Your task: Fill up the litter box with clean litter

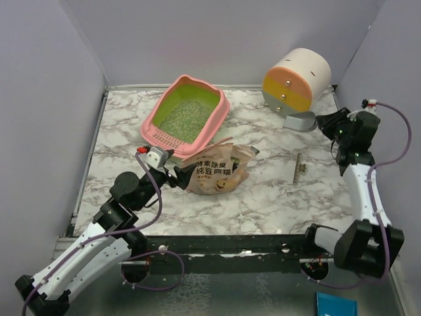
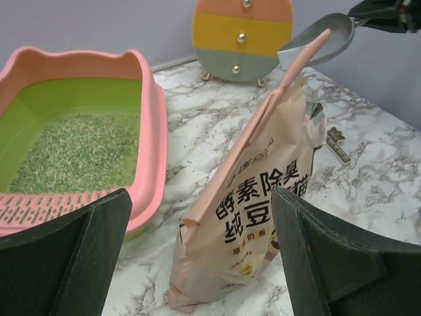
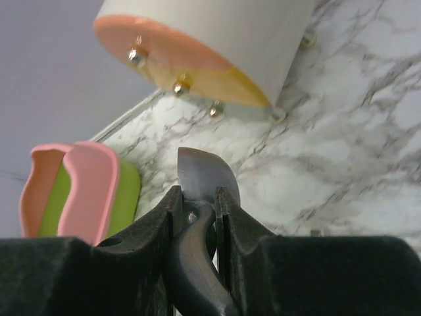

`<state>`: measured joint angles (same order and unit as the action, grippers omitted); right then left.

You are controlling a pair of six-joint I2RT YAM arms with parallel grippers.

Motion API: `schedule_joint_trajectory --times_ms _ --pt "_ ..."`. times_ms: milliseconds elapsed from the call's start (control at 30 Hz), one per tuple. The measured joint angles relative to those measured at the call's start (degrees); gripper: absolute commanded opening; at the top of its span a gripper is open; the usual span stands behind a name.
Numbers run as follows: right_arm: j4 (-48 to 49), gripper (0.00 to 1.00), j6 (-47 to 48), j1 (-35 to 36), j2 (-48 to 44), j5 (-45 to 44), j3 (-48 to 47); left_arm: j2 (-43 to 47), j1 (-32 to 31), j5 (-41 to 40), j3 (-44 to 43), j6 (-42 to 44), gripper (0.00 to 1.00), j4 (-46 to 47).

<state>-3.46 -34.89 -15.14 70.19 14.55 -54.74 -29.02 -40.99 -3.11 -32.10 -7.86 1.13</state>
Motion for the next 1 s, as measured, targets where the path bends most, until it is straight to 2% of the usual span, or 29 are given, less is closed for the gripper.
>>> schedule_joint_trajectory --times_ms 100,233,367,533,600,767,1000 --pt "0.1 0.01 -3.6 0.0 -8.6 1.2 8.2 1.1 0.0 -0.6 3.1 -0.9 0.89 0.5" --pt "2.8 0.01 -7.3 -0.8 -10.8 3.6 14.7 2.9 0.0 -1.5 5.2 -1.7 0.89 0.8" --pt "8.5 0.01 -11.5 -1.4 -1.4 9.0 18.5 5.0 0.0 -2.0 5.8 -1.9 0.89 0.8" --pt "14.5 0.04 -14.2 -1.4 11.7 16.1 17.9 7.3 0.0 -2.3 5.7 -2.0 0.90 0.1" --pt "15.6 0.08 -14.5 -1.4 15.2 18.1 16.5 8.2 0.0 -2.3 5.7 -2.1 0.90 -0.3" --pt "19.1 0.29 -14.4 -1.4 20.3 20.9 11.7 9.5 0.0 -2.3 5.8 -2.5 0.92 -0.8" --pt "20.2 0.41 -13.0 -1.4 24.5 22.1 8.4 8.2 0.0 -2.3 6.1 -2.5 0.91 -1.2"
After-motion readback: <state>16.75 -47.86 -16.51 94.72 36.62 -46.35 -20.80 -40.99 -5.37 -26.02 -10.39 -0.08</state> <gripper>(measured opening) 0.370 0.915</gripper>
